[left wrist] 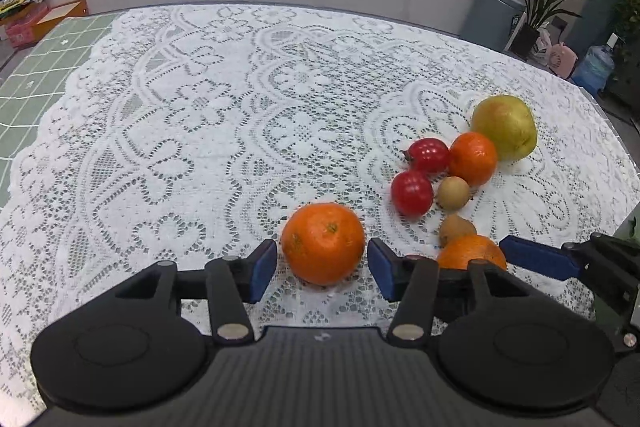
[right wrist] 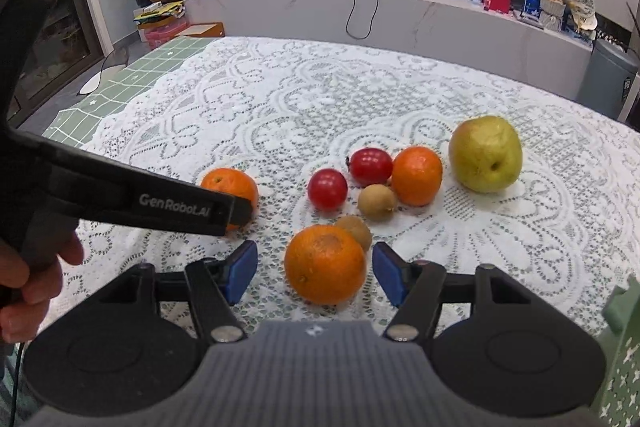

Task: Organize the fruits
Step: 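Grasp an orange with the left tool while the right tool grasps another orange, then carry both oranges over the green colander with both tools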

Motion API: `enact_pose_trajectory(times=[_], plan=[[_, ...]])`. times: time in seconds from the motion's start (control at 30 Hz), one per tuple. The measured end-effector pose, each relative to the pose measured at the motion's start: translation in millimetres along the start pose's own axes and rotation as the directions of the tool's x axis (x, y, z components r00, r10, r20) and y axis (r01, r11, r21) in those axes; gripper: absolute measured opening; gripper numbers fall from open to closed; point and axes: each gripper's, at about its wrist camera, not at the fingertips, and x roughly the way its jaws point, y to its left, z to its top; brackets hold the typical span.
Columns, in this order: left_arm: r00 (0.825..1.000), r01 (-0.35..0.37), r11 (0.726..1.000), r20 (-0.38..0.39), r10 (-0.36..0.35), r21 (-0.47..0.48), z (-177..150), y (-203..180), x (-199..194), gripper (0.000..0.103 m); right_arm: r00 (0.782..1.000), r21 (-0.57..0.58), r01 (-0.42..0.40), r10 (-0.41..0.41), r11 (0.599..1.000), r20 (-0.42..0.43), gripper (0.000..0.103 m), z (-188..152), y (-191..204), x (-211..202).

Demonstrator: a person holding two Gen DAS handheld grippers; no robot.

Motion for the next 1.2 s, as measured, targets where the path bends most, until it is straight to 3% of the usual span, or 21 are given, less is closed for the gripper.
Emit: enact_pose_trajectory(times=[0.13,0.27,0.37,0.63,1.0,1.2], plan=[[1.000,0.000,1.000,-0.004,0.000,0.000,1,0,6,0.062,1.000,0.002,-0.002,0.002,1.000,-0.009,0.060,-1,0,4],[1.000,-0.007,1.000,-0.007,0.007,0.007,2,-1,10,0.062,1.000,0.004,0.007,-0.007,1.000,-0.013,0.051,-2,-2,6],[1.000,-0.007,1.000,-0.005,0.008,0.021,2,-3,11,0.056,1.000,0.001,0.015,-0.015,1.000,-0.022,0.045,-3,-3,8],[1.000,-0.018,0.999,0.004,0.018,0.034,0,-6,1,0.053,1.000,-0.025,0.002,-0.002,1.000,-0.008,0.044,-5,0,0],[1.000,0.008,0.999,0.012,-0.009,0.041,-11,-25,-50,0.052,0.999,-0.048,-0.008,0.009,0.999,0.032,0.044,-8,-3,-53],[0.997,0.063,0.994,0.033,-0.066,0.087,-16,-53,-80,0.052,0.998,-0.037,0.009,-0.006,0.999,0.069,0.044,-15,-16,-98]])
